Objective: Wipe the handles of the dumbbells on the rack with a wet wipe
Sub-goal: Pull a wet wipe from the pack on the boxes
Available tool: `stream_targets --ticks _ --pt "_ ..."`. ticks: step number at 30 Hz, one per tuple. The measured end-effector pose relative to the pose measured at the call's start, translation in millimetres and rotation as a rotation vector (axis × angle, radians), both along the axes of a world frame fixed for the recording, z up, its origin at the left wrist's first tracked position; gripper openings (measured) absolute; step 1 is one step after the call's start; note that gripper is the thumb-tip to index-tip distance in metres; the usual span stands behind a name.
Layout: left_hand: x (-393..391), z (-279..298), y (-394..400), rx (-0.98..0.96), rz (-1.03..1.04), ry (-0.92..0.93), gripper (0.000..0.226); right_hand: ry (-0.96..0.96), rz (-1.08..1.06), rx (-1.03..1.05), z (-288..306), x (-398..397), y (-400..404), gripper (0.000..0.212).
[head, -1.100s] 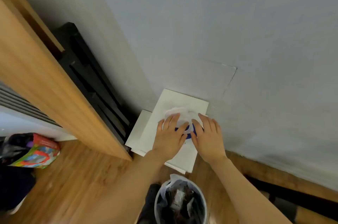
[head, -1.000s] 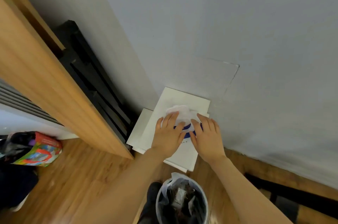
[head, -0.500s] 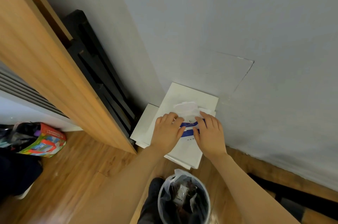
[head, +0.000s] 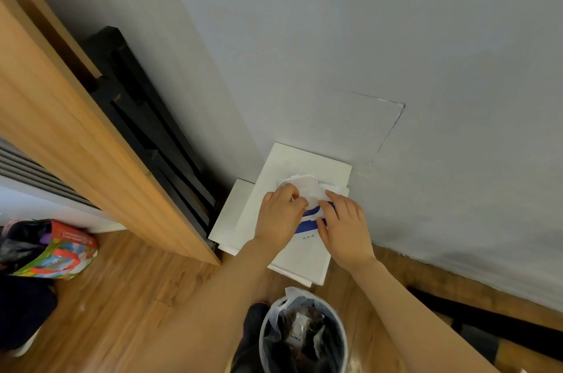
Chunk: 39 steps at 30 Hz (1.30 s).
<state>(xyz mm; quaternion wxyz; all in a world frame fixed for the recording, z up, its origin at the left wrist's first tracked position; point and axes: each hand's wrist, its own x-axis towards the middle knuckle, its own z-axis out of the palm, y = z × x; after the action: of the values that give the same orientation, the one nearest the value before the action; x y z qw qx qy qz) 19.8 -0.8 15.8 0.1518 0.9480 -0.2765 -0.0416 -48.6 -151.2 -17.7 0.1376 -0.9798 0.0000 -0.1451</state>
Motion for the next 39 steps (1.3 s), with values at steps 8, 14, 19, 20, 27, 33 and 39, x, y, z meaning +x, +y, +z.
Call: stream_targets --ticks 8,14,19,20,27,33,39 --pt "-1.8 -8.1 34.6 -0.023 0.041 0.002 0.021 -0.062 0.038 0.012 2.8 1.9 8.0 0.034" --pt "-22.8 -20.3 37.4 -0.137 0.194 -0.039 0.02 -0.067 0.026 0.014 10.1 13.3 23.6 0.038" --pt "-26.7 -21.7 19.5 -0.279 0.454 0.212 0.019 -0.021 -0.003 0.051 7.2 18.8 26.9 0.037" --pt "-27.1 -21.5 16.4 -0.291 0.491 0.234 0.019 -0.016 0.0 0.06 5.3 19.6 25.2 0.034" --pt "-29.6 -24.8 9.0 -0.369 0.644 0.294 0.018 0.08 0.018 0.194 5.5 31.1 19.5 0.007" --pt "-48.3 -32.6 7.8 -0.334 0.639 0.267 0.026 0.168 0.018 0.299 16.2 40.2 15.9 0.002" --pt "-52.2 -28.4 6.1 -0.221 0.627 0.347 0.035 0.293 0.038 0.092 20.6 45.3 17.1 0.017"
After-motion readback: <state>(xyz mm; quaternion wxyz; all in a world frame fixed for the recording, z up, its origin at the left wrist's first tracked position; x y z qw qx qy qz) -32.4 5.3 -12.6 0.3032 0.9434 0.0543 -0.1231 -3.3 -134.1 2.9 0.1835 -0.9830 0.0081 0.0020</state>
